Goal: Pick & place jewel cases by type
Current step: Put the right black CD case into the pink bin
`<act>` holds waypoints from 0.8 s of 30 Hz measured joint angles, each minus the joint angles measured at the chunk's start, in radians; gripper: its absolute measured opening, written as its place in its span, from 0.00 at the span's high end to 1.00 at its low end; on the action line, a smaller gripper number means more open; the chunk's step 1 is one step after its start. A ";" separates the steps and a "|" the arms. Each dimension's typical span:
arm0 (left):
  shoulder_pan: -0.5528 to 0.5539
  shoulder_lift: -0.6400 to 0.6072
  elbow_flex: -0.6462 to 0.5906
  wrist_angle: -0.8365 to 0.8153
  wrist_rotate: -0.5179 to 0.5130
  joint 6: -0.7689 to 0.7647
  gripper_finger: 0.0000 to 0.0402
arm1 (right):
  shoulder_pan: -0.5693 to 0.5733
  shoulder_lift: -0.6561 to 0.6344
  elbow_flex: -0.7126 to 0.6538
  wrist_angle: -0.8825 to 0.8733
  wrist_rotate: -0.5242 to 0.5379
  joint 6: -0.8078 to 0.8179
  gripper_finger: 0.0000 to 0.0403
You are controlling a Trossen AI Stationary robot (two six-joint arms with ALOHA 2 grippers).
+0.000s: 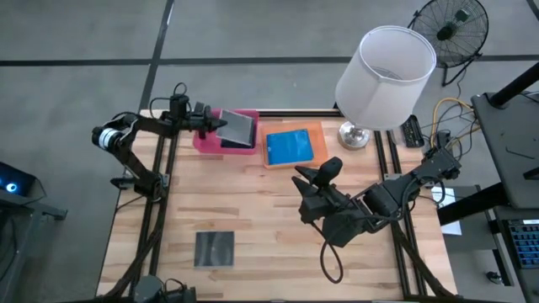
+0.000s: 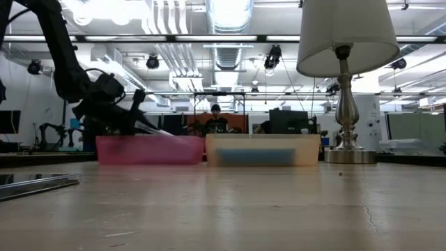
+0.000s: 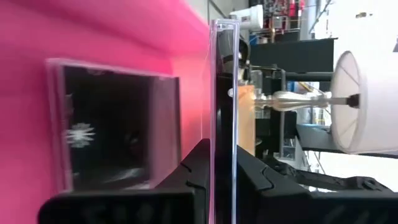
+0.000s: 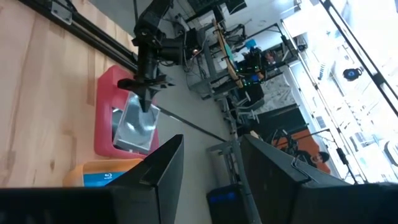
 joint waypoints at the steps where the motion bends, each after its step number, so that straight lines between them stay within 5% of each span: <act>1: 0.000 0.007 -0.003 0.003 -0.001 0.000 0.96 | 0.000 0.000 0.000 0.000 0.000 0.000 0.61; 16: -0.001 0.025 -0.008 0.016 -0.062 -0.002 0.95 | -0.003 0.000 0.000 0.001 0.000 -0.003 0.61; 24: -0.002 0.025 -0.008 0.016 -0.075 0.000 0.71 | -0.003 0.000 0.000 0.001 0.000 0.000 0.61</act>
